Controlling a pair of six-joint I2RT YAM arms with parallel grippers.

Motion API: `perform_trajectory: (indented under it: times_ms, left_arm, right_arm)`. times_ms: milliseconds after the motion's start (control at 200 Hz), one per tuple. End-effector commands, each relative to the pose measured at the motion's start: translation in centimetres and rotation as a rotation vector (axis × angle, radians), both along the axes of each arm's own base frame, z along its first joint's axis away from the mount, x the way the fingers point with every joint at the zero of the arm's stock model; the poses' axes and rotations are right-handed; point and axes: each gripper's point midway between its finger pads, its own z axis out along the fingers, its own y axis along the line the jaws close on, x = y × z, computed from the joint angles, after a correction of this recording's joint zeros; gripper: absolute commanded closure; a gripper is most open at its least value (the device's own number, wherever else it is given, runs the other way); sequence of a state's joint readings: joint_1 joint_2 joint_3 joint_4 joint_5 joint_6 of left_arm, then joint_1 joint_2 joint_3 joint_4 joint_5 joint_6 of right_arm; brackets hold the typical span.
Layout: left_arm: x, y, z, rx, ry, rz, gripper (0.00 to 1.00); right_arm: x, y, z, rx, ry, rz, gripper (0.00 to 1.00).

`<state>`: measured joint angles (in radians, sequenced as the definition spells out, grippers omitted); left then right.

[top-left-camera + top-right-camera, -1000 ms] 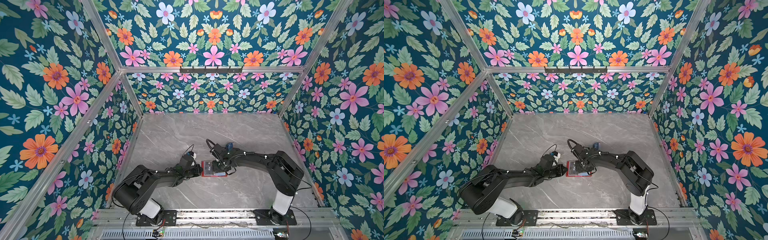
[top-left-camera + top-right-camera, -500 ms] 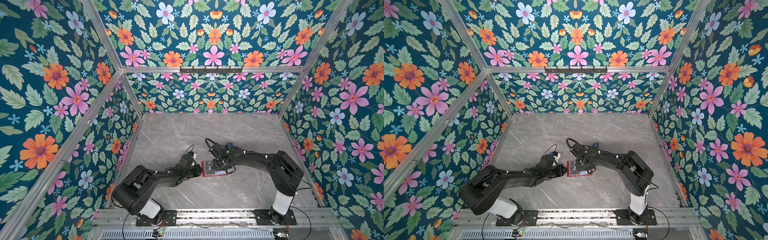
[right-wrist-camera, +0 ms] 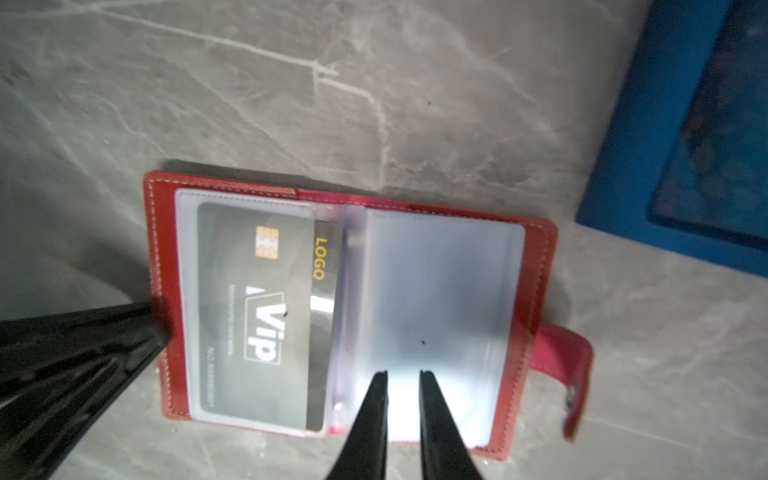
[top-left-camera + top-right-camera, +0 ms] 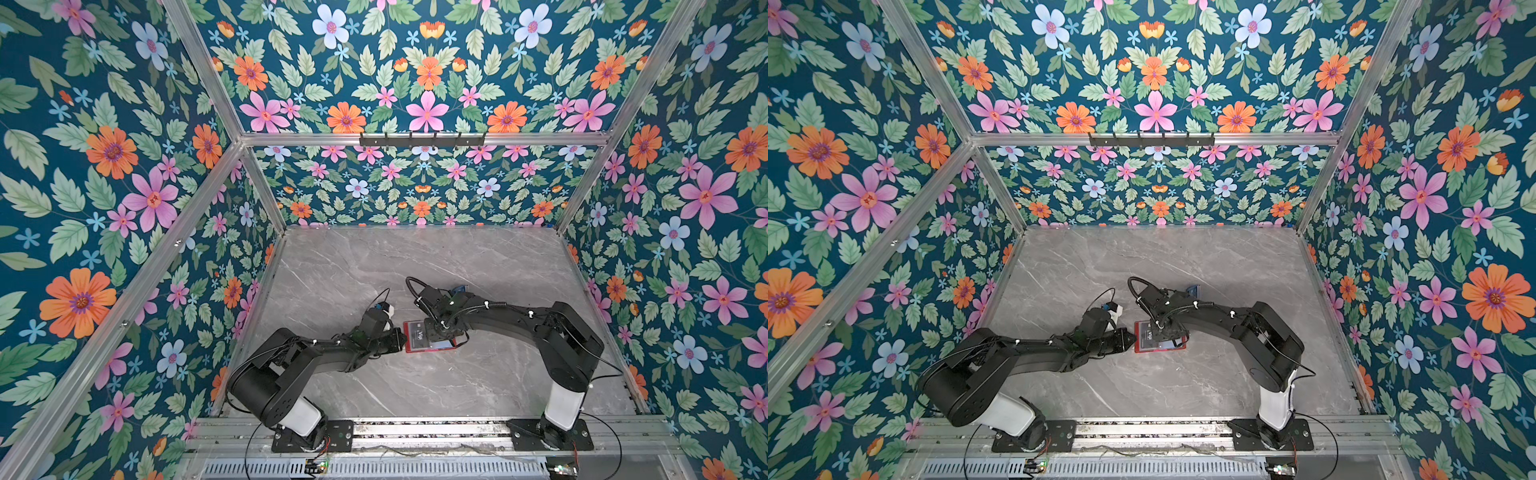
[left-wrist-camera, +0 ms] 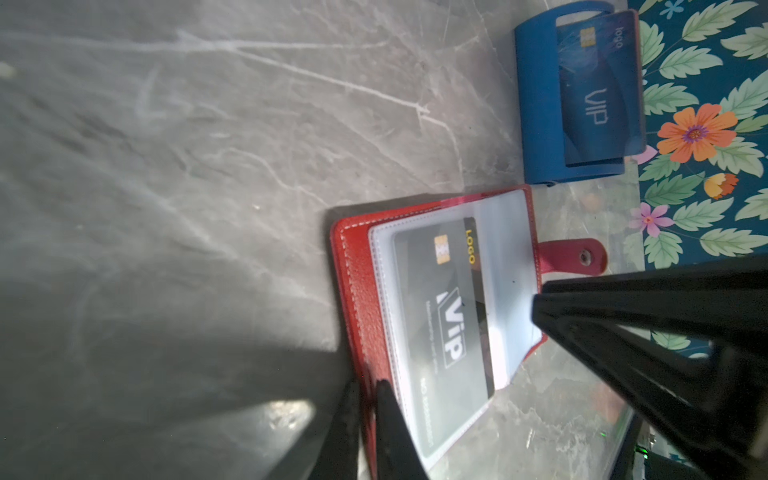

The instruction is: Put the credit cards into the card holder

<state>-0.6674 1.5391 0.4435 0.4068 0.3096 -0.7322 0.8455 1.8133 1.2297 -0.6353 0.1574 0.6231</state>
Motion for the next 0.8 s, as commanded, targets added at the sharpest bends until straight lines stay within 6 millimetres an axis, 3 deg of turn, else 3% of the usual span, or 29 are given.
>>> perform_trajectory:
  times_ms: [0,430,795]
  left_arm:
    - [-1.5,1.8,-2.5,0.104,0.083,0.013,0.87]
    - [-1.6,1.9,-2.5,0.105,0.081,0.01,0.88]
    - [-1.6,1.9,-2.4,0.106,0.079,0.008,0.87]
  right_arm:
    - [0.0,-1.6,0.7,-0.053,-0.032,-0.036,0.8]
    - [-0.4,2.4,-0.2,0.119,0.032,0.039,0.92]
    - [0.3,2.1,-1.3,0.048,0.043,0.006,0.95]
